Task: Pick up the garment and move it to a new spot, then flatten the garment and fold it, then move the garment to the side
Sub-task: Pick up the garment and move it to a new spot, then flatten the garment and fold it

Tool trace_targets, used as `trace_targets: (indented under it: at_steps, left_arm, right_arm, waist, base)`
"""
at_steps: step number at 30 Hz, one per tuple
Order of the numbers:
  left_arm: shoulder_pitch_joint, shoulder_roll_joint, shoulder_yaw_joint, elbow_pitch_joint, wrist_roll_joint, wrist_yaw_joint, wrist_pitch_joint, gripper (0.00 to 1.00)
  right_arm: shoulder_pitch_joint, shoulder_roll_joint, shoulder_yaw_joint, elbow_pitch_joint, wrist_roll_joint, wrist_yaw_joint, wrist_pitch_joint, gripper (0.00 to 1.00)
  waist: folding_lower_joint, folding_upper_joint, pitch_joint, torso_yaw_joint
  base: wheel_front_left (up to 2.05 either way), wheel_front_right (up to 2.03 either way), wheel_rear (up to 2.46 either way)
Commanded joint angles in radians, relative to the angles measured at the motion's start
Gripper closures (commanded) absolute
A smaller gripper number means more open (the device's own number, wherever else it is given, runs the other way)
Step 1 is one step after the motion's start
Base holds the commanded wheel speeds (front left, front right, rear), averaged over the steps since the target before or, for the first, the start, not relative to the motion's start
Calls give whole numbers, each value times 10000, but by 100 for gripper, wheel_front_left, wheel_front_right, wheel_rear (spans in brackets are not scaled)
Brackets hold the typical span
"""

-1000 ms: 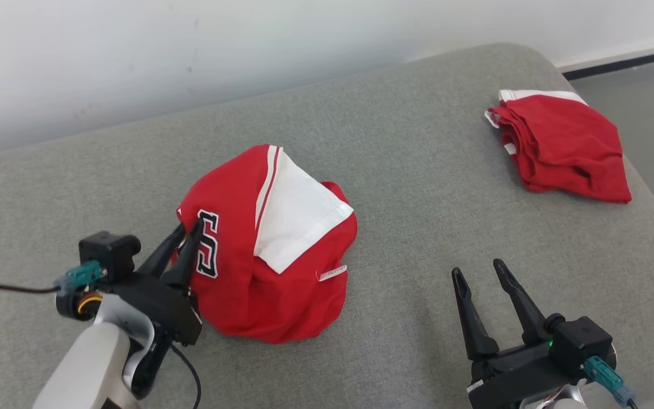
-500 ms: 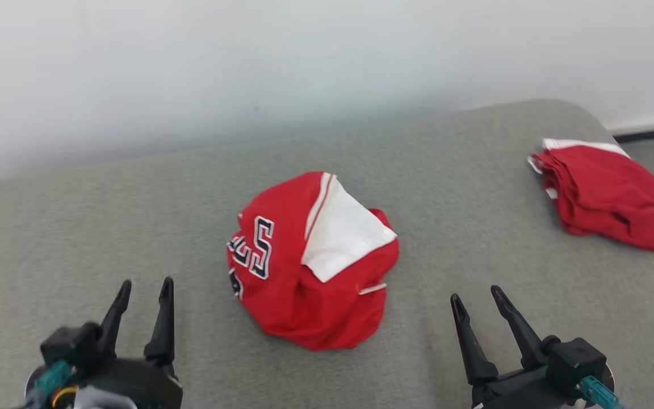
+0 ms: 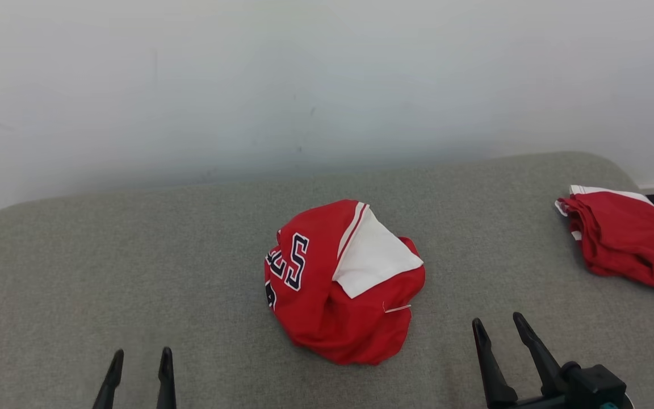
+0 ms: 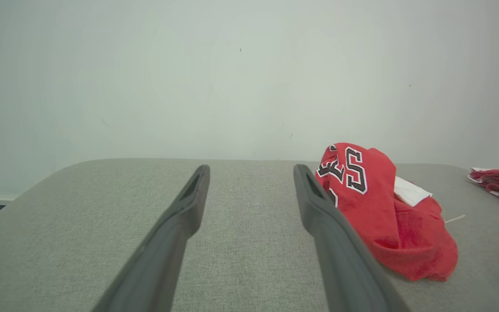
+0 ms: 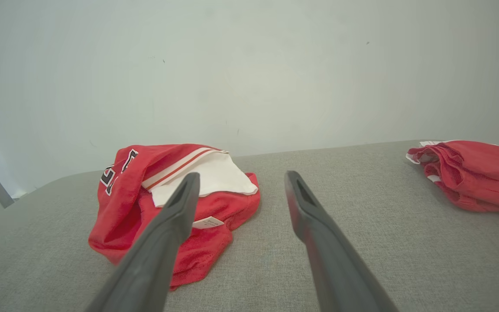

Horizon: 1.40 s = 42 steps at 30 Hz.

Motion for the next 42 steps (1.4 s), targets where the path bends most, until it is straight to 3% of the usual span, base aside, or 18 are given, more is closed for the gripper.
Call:
trace_targets:
  at_steps: [1, 7, 13, 24, 42]
  left_arm:
    - [333, -50, 80, -180, 220, 42, -32, 0]
    - [1491, -400, 330, -672, 881, -40, -33, 0]
    - [2176, -761, 703, -577, 962, -506, -34, 0]
    - [2184, -1112, 1195, -346, 1234, -999, -35, 0]
    - [1946, -1246, 1363, -308, 1569, -1328, -35, 0]
  right_arm:
    - [145, 19, -34, -46, -35, -12, -8, 0]
    - [535, 75, -71, -64, -221, -12, -6, 0]
    - [855, 51, -92, -22, -291, -12, -8, 0]
    - [943, -40, -67, 5, -407, -12, -8, 0]
    - [972, 24, -25, 46, -397, -12, -7, 0]
  waist:
    - [1, 0, -165, 90]
    - [1, 0, -419, 34]
    - [1, 0, -614, 76]
    - [1, 0, -616, 71]
    - [1, 0, -519, 220]
  base:
    - [0, 0, 0]
    - [0, 0, 0]
    - [0, 0, 0]
    - [0, 0, 0]
    - [0, 0, 0]
